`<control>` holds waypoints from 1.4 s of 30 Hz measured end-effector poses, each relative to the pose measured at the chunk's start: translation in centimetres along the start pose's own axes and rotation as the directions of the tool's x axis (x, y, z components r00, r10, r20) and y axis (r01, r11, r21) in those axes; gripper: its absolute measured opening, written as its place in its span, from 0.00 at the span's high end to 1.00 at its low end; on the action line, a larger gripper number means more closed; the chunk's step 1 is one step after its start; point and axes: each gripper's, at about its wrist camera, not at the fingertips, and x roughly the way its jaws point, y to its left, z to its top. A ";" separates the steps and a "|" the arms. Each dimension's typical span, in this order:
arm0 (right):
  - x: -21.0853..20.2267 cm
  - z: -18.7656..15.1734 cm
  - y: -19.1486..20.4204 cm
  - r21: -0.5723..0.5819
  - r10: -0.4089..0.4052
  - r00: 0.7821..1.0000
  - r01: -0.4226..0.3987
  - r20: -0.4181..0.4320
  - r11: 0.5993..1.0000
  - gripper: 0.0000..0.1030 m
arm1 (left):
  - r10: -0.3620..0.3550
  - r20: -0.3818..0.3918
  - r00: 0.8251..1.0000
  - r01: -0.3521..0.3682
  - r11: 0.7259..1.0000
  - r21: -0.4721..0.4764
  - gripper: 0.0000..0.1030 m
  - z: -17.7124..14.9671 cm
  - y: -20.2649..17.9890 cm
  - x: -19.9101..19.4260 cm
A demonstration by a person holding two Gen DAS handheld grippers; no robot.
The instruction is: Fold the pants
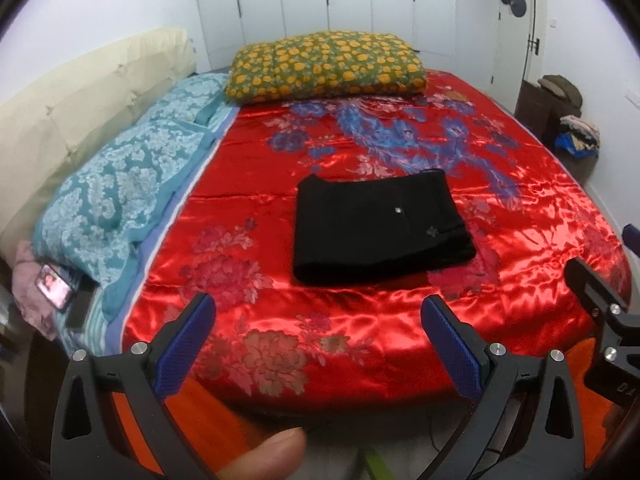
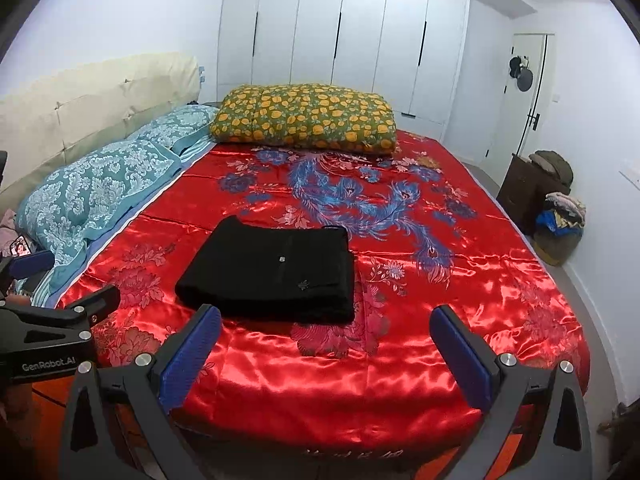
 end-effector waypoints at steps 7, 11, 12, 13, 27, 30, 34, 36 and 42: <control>0.4 0.2 0.2 0.003 0.011 1.000 -0.010 -0.024 1.000 0.00 | 0.051 0.018 0.999 -0.052 0.998 0.027 0.01 0.0 -0.6 0.0; 0.5 0.3 0.4 0.003 0.018 0.999 -0.018 -0.035 1.000 0.00 | 0.047 0.019 0.999 -0.048 0.999 0.027 0.01 0.1 -0.7 0.0; 0.5 0.2 0.4 0.005 0.020 0.999 -0.020 -0.039 1.000 0.00 | 0.044 0.016 0.999 -0.044 0.999 0.025 0.01 0.1 -0.6 0.0; 0.5 0.2 0.4 0.007 0.022 0.999 -0.022 -0.043 1.000 0.00 | 0.039 0.010 0.999 -0.039 0.999 0.018 0.01 0.0 -0.6 0.1; 0.5 0.0 0.1 0.018 0.023 0.999 -0.022 -0.047 1.000 0.00 | 0.033 0.014 0.999 -0.033 0.999 0.006 0.01 -0.1 -0.8 -0.2; 0.5 0.0 0.0 0.021 0.023 0.999 -0.022 -0.048 1.000 0.00 | 0.029 0.014 0.999 -0.029 1.000 0.002 0.01 -0.1 -0.8 -0.2; 0.6 0.0 0.1 0.022 0.024 0.998 -0.023 -0.050 0.999 0.00 | 0.027 0.020 0.999 -0.027 1.000 0.002 0.01 0.1 -0.9 -0.4; 0.6 -0.1 0.1 0.022 0.027 0.998 -0.026 -0.052 0.999 0.00 | 0.020 0.023 1.000 -0.020 1.000 0.002 0.01 0.1 -0.9 -0.5; 0.6 -0.2 0.2 0.021 0.026 0.998 -0.025 -0.052 0.999 0.00 | -0.012 0.020 1.000 0.012 1.000 -0.015 0.01 0.1 -0.9 -0.6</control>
